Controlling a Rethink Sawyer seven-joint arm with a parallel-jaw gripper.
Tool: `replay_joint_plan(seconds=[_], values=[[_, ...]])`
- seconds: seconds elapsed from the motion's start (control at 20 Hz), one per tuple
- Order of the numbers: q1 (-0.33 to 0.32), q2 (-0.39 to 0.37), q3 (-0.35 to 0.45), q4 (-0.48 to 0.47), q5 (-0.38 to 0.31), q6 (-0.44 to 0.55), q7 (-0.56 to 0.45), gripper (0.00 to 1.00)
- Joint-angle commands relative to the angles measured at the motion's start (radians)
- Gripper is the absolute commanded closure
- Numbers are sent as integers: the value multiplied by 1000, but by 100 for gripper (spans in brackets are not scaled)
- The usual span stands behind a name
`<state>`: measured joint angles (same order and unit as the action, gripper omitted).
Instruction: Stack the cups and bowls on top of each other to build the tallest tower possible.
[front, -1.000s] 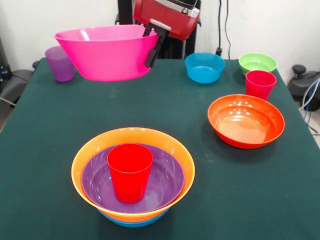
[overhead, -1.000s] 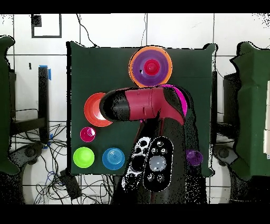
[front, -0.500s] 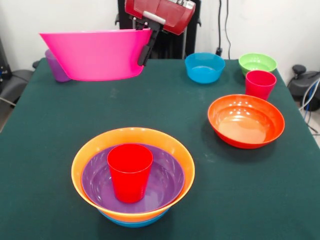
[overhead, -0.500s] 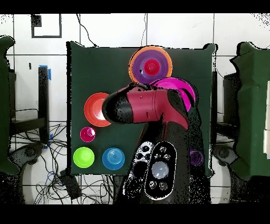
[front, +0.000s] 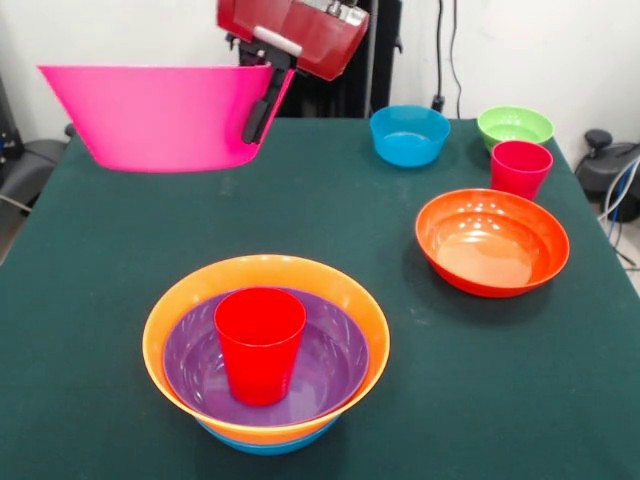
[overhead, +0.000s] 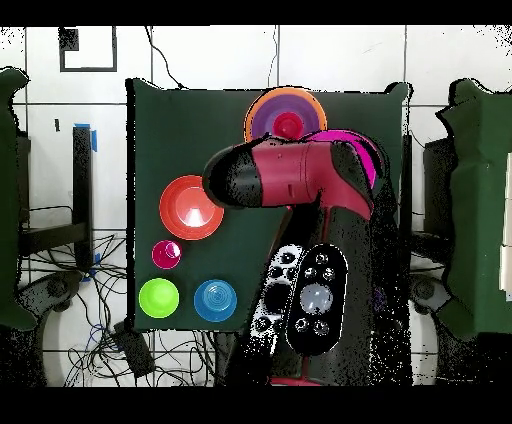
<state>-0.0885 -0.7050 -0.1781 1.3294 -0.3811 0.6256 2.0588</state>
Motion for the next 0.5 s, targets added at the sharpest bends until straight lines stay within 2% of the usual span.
replay_joint_plan(seconds=[0.05,0.5], values=[[-19,128,125,-245,-47,212,-197,100],[-14,278,162,-562,-60,398,-269,100]])
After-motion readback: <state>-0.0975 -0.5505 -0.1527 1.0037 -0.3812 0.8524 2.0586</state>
